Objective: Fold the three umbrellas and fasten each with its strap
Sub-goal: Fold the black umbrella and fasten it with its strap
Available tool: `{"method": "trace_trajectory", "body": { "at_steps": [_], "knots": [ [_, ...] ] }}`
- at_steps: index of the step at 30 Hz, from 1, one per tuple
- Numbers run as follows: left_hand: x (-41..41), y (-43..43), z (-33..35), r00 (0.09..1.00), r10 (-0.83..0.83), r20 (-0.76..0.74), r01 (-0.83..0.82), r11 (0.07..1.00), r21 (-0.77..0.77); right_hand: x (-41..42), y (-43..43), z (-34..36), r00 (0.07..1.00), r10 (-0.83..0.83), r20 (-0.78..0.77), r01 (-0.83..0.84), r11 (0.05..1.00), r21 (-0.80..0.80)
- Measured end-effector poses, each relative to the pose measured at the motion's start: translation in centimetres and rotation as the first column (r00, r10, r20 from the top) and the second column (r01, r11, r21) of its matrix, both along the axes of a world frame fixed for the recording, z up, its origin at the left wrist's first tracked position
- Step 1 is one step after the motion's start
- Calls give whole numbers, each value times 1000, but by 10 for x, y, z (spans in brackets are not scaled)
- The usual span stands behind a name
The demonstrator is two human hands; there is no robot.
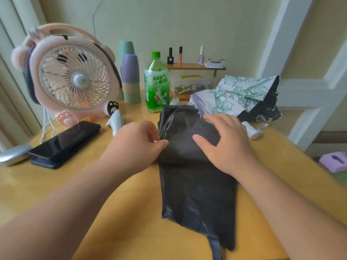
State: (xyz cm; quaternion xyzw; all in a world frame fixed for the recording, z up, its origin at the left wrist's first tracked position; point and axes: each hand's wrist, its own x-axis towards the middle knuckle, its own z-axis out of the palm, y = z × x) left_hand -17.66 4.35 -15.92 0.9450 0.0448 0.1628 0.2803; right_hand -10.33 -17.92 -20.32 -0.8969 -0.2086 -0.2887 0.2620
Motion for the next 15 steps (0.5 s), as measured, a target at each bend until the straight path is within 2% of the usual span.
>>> {"method": "trace_trajectory", "body": {
  "at_steps": [1,3,6,10,15],
  "knots": [
    [11,-3,-3,1000,0,-3,0,1000,-9,4,-9,2,999,-50,2,50,994,100],
    [23,-7,-14,1000,6,16,-5,998,-66,9,-24,5,990,-79,-117,110,952,284],
    [28,-10,-29,992,31,119,-11,986,-168,13,-36,9,930,51,-363,156,841,518],
    [34,-15,-27,993,-6,116,26,985,-168,18,-45,14,875,162,-456,180,766,617],
    [37,-18,-23,994,-15,113,41,973,-227,10,-43,21,864,274,-422,104,723,683]
  ]
}}
